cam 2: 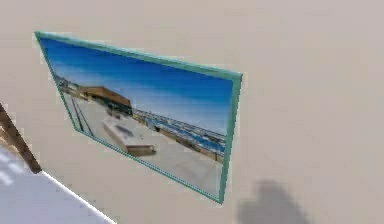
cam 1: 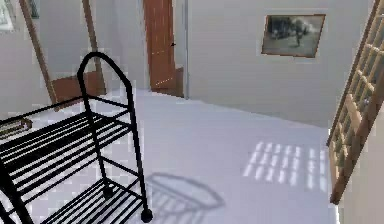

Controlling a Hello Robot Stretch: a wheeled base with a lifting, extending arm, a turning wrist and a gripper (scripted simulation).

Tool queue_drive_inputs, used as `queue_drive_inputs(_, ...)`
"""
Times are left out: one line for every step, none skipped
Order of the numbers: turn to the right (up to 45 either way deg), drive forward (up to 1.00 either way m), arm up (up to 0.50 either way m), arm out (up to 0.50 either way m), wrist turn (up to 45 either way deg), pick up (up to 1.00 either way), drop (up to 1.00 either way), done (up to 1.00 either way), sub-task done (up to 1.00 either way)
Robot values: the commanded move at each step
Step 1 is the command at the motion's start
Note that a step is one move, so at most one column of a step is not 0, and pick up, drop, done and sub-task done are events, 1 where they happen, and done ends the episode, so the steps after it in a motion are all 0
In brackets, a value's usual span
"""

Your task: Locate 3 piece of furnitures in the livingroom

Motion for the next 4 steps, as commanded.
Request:
queue_drive_inputs(-45.0, 0.0, 0.0, 0.0, 0.0, 0.0, 0.0, 0.0, 0.0)
queue_drive_inputs(-45.0, 0.0, 0.0, 0.0, 0.0, 0.0, 0.0, 0.0, 0.0)
queue_drive_inputs(-6.0, 0.0, 0.0, 0.0, 0.0, 0.0, 0.0, 0.0, 0.0)
queue_drive_inputs(0.0, 0.25, 0.0, 0.0, 0.0, 0.0, 0.0, 0.0, 0.0)
